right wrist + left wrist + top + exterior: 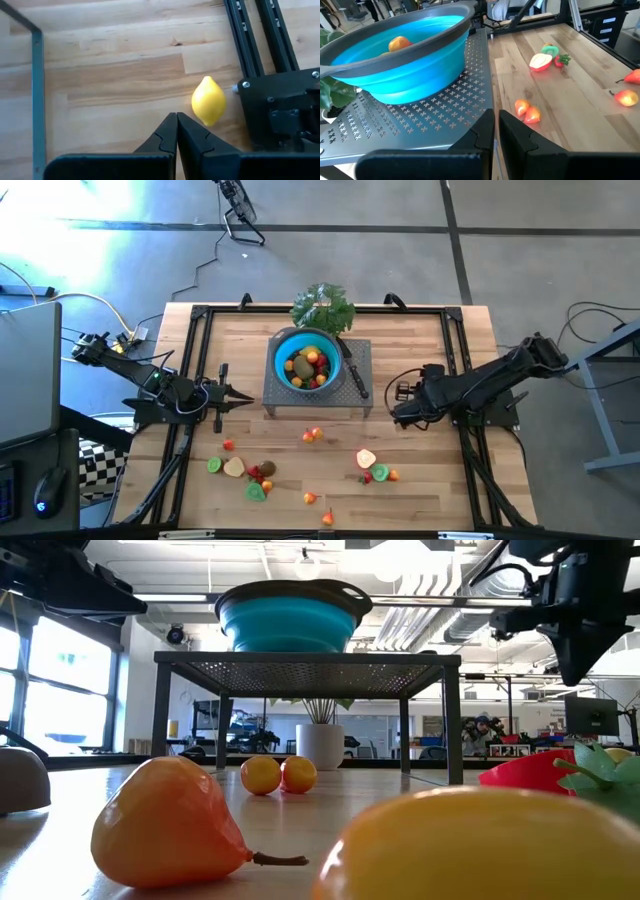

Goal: Pick & Place Fruit
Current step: Put the lemon into the blue strainer bowl on the shelf

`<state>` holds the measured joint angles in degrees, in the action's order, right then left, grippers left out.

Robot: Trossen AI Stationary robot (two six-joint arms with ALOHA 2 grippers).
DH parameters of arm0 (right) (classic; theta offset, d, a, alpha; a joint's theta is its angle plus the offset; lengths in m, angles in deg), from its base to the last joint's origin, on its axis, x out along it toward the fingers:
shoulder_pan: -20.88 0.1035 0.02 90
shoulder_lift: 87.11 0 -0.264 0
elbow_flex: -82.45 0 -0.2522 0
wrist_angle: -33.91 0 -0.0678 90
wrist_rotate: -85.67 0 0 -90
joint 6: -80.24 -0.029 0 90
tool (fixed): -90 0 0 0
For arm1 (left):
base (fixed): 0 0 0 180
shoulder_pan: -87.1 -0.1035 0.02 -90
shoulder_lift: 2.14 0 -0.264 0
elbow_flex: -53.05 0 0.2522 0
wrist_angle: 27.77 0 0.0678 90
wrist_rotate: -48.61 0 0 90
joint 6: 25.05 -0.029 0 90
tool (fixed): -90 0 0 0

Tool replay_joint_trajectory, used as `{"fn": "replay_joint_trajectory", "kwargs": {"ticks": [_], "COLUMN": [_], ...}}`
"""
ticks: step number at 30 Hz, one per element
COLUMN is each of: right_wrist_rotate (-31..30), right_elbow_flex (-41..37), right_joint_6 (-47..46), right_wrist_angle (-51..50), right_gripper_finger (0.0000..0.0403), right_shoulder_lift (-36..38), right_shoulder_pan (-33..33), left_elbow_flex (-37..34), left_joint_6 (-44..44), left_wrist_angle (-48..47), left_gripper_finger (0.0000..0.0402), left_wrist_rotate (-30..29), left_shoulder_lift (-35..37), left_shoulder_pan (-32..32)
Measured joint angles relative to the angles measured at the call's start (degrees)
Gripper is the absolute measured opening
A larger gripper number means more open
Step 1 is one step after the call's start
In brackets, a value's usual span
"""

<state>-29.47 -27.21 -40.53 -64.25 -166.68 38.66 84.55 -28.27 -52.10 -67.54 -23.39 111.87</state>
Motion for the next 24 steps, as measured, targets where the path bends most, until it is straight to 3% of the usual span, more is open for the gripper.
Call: {"fn": "replay_joint_trajectory", "kwargs": {"ticks": [10,14,17,24], "right_wrist_rotate": [-0.5,-4.5,-6.9,-6.4], "right_elbow_flex": [0.0,0.0,0.0,0.0], "right_joint_6": [-1.1,-1.0,1.0,5.3], "right_wrist_angle": [0.5,2.2,3.7,4.0], "right_gripper_finger": [0.0003,0.0003,0.0003,0.0003], "right_shoulder_lift": [0.0,0.0,0.0,0.0], "right_shoulder_pan": [-2.9,-3.6,-3.7,-3.2], "left_elbow_flex": [0.0,0.0,0.0,0.0], "left_joint_6": [1.8,3.1,3.5,3.7], "left_wrist_angle": [-1.3,-2.9,-3.4,-3.4], "left_gripper_finger": [0.0022,0.0022,0.0022,0.0022], "left_wrist_rotate": [0.0,0.0,0.0,0.0], "left_shoulder_lift": [0.0,0.0,0.0,0.0], "left_shoulder_pan": [0.0,0.0,0.0,0.0]}}
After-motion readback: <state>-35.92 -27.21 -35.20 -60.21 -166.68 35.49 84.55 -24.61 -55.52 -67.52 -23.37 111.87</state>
